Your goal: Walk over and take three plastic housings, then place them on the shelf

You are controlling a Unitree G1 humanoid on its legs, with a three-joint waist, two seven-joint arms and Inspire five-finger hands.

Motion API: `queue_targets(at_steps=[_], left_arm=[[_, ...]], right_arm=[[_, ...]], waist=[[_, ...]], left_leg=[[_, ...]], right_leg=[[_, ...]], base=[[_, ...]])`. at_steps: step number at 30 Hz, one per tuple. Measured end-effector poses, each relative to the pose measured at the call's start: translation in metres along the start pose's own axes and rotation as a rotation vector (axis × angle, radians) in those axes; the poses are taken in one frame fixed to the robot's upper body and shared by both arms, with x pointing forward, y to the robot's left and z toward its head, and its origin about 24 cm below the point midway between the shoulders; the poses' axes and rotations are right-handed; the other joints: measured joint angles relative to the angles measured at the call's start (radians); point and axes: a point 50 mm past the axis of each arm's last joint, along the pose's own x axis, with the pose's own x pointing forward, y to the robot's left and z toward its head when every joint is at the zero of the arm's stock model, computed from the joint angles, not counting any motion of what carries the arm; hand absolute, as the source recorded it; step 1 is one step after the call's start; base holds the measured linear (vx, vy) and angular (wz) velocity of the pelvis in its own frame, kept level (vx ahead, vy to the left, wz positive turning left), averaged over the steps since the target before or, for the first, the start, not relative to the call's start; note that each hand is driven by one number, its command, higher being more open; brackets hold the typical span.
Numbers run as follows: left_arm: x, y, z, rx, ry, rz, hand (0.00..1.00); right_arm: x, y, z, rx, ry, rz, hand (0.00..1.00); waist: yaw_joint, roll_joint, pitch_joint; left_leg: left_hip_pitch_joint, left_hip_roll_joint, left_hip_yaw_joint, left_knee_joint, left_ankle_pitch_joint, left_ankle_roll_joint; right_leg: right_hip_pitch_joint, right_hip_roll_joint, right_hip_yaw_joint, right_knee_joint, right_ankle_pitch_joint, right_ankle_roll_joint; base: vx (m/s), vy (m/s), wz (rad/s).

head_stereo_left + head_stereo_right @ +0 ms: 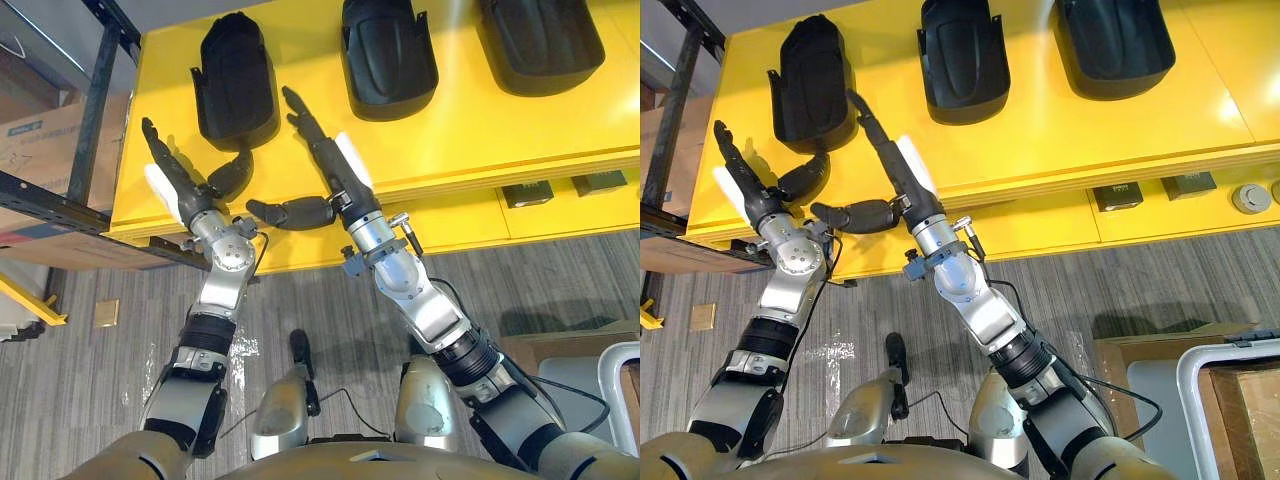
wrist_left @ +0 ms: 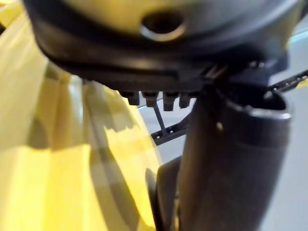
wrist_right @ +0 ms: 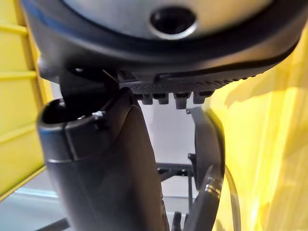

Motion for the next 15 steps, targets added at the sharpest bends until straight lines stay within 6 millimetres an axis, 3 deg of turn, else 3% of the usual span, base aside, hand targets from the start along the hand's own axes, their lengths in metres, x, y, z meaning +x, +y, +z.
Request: queue_targets(at_steps=[9,15], left_arm=[[-0.055,0.016,0.011,-0.218,0.010,-0.188,1.00],[-0.071,0.024,0.009,-0.303,0.045,-0.240,1.00]], right_arm=[[0.005,-0.016,-0.013,-0.022,0.046,-0.152,1.00],[0.004,-0.024,-0.020,-0.025,0.051,-0.193,1.00]], waist=[[0.010,0.006,0.012],[0.030,0.009,0.013]], left_leg=[[-0.008,-0.006,-0.048,-0.005,0.005,0.005],[-0.007,-0.006,-0.073,-0.004,0.007,0.008]], right_leg=[[0.026,-0.008,-0.048,-0.004,-0.012,-0.007],[0.049,-0.011,-0.078,-0.006,-0.023,-0.016]], base=[[0.04,-0.014,0.14],[-0.01,-0.008,0.12]])
